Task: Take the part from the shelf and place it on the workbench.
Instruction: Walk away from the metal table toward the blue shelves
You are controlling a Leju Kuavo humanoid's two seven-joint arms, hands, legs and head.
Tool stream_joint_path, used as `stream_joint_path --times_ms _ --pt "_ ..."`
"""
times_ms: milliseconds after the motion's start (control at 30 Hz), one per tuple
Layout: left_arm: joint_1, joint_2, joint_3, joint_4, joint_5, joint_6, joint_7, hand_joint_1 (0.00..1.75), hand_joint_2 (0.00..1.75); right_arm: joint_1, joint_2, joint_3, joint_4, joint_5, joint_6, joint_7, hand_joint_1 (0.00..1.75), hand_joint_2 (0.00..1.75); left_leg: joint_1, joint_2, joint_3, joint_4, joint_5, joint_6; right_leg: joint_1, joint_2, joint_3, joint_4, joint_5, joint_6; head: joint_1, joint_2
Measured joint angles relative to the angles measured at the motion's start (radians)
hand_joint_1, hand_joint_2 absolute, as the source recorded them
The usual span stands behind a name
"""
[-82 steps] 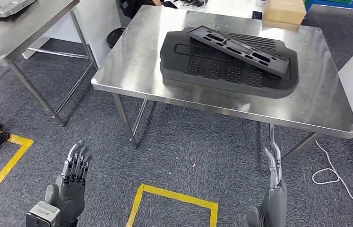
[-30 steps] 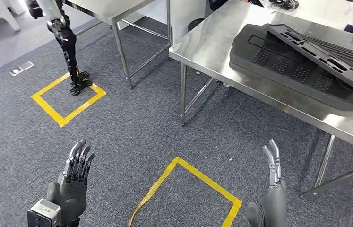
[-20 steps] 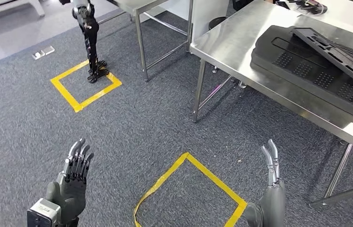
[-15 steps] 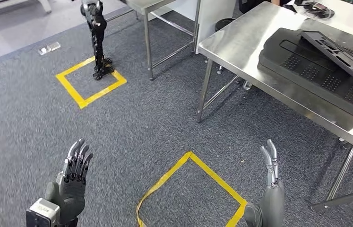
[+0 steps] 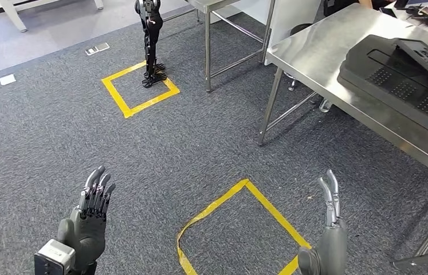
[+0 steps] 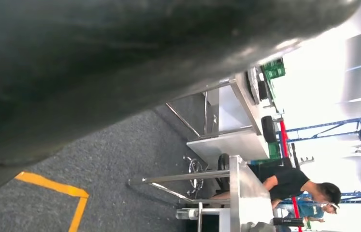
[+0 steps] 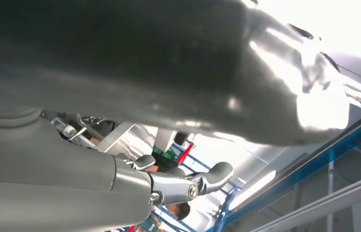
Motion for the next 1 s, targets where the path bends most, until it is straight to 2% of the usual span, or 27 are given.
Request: stream_joint_path --times_ms 67,100,133,167,200,267,300,333,367,433,500,567,633,667,700,733,767,833,867,933,967,1000 --pt "-0.002 0.000 0.000 0.000 0.000 -0.001 0.000 0.00 0.00 0.002 0.001 0.000 0.000 0.000 0.000 0.000 0.00 0.00 0.004 0.038 -0.037 0.116 -0.090 -0.008 0.000 -0.020 -0.008 0.000 0.008 -0.007 -0.005 0.000" --pt "-0.003 0.000 0.000 0.001 0.000 -0.002 0.000 0.00 0.00 0.003 0.001 0.000 0.000 0.000 0.000 0.000 0.00 0.00 0.007 0.047 -0.053 0.178 -0.122 -0.013 0.001 -0.032 -0.011 0.002 0.010 -0.007 -0.006 0.000" --pt "-0.003 0.000 0.000 0.002 0.000 -0.004 0.000 0.00 0.00 0.004 0.001 0.000 0.001 0.000 0.000 0.000 0.00 0.00 0.011 0.051 -0.059 0.220 -0.135 -0.018 0.001 -0.044 -0.014 0.003 0.012 -0.006 -0.006 0.000" --pt "-0.002 0.000 0.000 0.002 0.000 -0.005 0.000 0.00 0.00 0.004 0.001 0.000 0.001 0.000 0.000 0.000 0.00 0.00 0.015 0.055 -0.048 0.228 -0.131 -0.022 0.001 -0.055 -0.016 0.005 0.012 -0.005 -0.006 0.000" --pt "-0.002 0.000 0.000 0.003 0.000 -0.006 0.001 0.00 0.00 0.004 0.001 0.000 0.002 0.000 0.000 0.000 0.00 0.00 0.019 0.061 -0.019 0.200 -0.113 -0.026 0.000 -0.066 -0.017 0.007 0.013 -0.004 -0.006 0.000" --pt "-0.004 0.000 0.001 0.003 0.000 -0.006 0.001 0.00 0.00 0.004 0.001 0.000 0.002 0.000 0.000 0.000 0.00 0.00 0.022 0.091 0.074 0.070 -0.072 -0.032 0.000 -0.085 -0.015 0.013 0.009 0.003 -0.007 0.000" --pt "-0.005 0.000 0.001 0.004 0.000 -0.006 0.001 0.00 0.00 0.003 0.001 0.000 0.002 0.000 0.000 0.000 0.00 0.00 0.020 0.105 0.106 0.018 -0.060 -0.027 0.002 -0.092 -0.016 0.018 0.007 0.008 -0.007 0.000" --pt "-0.006 0.000 0.002 0.004 0.000 -0.006 0.001 0.00 0.00 0.003 0.001 0.000 0.002 0.000 0.000 0.000 0.00 0.00 0.017 0.115 0.124 -0.015 -0.057 -0.021 0.005 -0.099 -0.015 0.023 0.005 0.014 -0.006 0.000" --pt "-0.007 -0.001 0.002 0.004 0.000 -0.006 0.001 0.00 0.00 0.002 0.001 0.000 0.002 0.001 0.000 0.000 0.00 0.00 0.012 0.115 0.124 -0.023 -0.061 -0.013 0.007 -0.105 -0.017 0.026 0.005 0.019 -0.006 0.000" --pt "-0.006 -0.001 0.003 0.004 0.000 -0.006 0.001 0.00 0.00 0.001 0.001 0.000 0.002 0.001 0.000 0.000 0.00 0.00 0.010 0.097 0.113 -0.027 -0.057 0.004 0.006 -0.112 -0.018 0.030 0.004 0.029 -0.004 0.000" --pt "-0.007 -0.002 0.003 0.004 0.001 -0.007 0.001 0.00 0.00 0.001 0.001 0.000 0.002 0.001 0.000 0.000 0.00 0.00 0.012 0.078 0.104 -0.033 -0.048 0.021 0.003 -0.077 -0.042 0.067 -0.019 0.034 -0.003 0.000" --pt "-0.009 -0.003 0.003 0.004 0.002 -0.008 0.001 0.00 0.00 0.001 0.001 -0.001 0.002 0.001 0.000 0.000 0.00 0.00 0.012 0.060 0.094 -0.035 -0.040 0.034 0.001 -0.029 -0.100 0.181 -0.073 0.027 -0.001 0.000" --pt "-0.010 -0.003 0.003 0.004 0.002 -0.008 0.001 0.00 0.00 0.002 0.001 -0.001 0.003 0.001 0.000 0.000 0.00 0.00 0.008 0.040 0.084 -0.035 -0.034 0.042 0.001 -0.017 -0.167 0.314 -0.118 0.021 0.000 0.000" --pt "-0.010 -0.003 0.003 0.004 0.002 -0.008 0.002 0.00 0.00 0.002 0.001 -0.001 0.003 0.001 0.000 0.000 0.00 0.00 0.007 0.028 0.080 -0.035 -0.031 0.044 0.001 -0.016 -0.183 0.341 -0.121 0.024 0.000 0.000" --pt "-0.010 -0.003 0.003 0.004 0.002 -0.009 0.002 0.00 0.00 0.002 0.001 -0.001 0.004 0.001 0.000 0.000 0.00 0.00 0.005 0.016 0.078 -0.035 -0.028 0.045 0.001 -0.015 -0.178 0.327 -0.107 0.029 -0.001 0.000" --pt "-0.010 -0.003 0.003 0.004 0.002 -0.009 0.003 0.00 0.00 0.001 0.001 -0.001 0.004 0.001 0.000 0.000 0.00 0.00 0.005 0.004 0.077 -0.035 -0.025 0.045 0.002 -0.010 -0.153 0.271 -0.079 0.036 -0.001 0.000" --pt "-0.010 -0.004 0.003 0.004 0.002 -0.009 0.003 0.00 0.00 0.001 0.001 -0.001 0.004 0.001 0.000 0.000 0.00 0.00 0.005 -0.008 0.076 -0.035 -0.022 0.043 0.002 0.004 -0.116 0.193 -0.046 0.040 0.000 0.000" --pt "-0.011 -0.005 0.003 0.004 0.002 -0.009 0.003 0.00 0.00 0.001 0.001 -0.001 0.004 0.001 0.000 0.000 0.00 0.00 0.002 -0.028 0.072 -0.033 -0.016 0.035 0.004 0.032 -0.059 0.068 -0.003 0.039 -0.001 0.000" --pt "-0.010 -0.005 0.003 0.004 0.002 -0.008 0.003 0.00 0.00 0.001 0.001 -0.001 0.004 0.001 0.000 0.000 0.00 0.00 0.001 -0.035 0.069 -0.033 -0.013 0.030 0.006 0.040 -0.049 0.043 0.004 0.035 -0.001 0.000" --pt "-0.009 -0.006 0.003 0.004 0.002 -0.008 0.003 0.00 0.00 0.000 0.001 -0.001 0.004 0.001 0.000 0.000 0.00 0.00 0.003 -0.049 0.064 -0.035 -0.005 0.017 0.009 0.028 -0.047 0.035 0.011 0.025 -0.001 0.000" --pt "-0.008 -0.006 0.003 0.004 0.002 -0.008 0.003 0.00 0.00 0.000 0.001 -0.001 0.004 0.001 0.000 0.000 0.00 0.00 0.003 -0.044 0.061 -0.032 -0.006 0.013 0.006 0.018 -0.044 0.032 0.016 0.019 -0.002 0.000" --pt "-0.007 -0.006 0.003 0.004 0.002 -0.008 0.003 0.00 0.00 0.000 0.001 -0.001 0.004 0.001 0.000 0.000 0.00 0.00 0.003 -0.029 0.053 -0.018 -0.017 0.008 0.003 0.008 -0.041 0.028 0.021 0.013 -0.002 0.000"
